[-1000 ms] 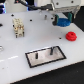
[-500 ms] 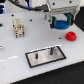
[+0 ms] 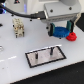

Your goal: Insert the blue gear onto the right peg, followed by the red gear

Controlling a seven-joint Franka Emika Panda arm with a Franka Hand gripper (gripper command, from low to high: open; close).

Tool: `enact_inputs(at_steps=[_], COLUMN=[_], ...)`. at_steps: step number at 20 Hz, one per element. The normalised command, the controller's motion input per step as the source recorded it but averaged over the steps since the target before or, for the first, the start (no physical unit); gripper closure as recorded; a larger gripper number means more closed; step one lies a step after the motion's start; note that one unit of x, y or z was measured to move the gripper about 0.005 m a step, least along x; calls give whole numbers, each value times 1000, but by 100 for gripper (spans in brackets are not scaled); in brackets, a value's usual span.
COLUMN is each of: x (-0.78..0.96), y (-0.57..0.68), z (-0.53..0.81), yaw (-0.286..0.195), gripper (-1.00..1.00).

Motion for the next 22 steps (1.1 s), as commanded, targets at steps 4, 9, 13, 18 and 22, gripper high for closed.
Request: enact_inputs(at_steps=[4, 9, 13, 18, 22], x=[619, 488, 325, 213, 163], y=[-252, -276, -239, -146, -30], z=[78, -17, -48, -81, -110], yaw=[0, 0, 0, 0, 0], gripper=[100, 100, 100, 100, 100])
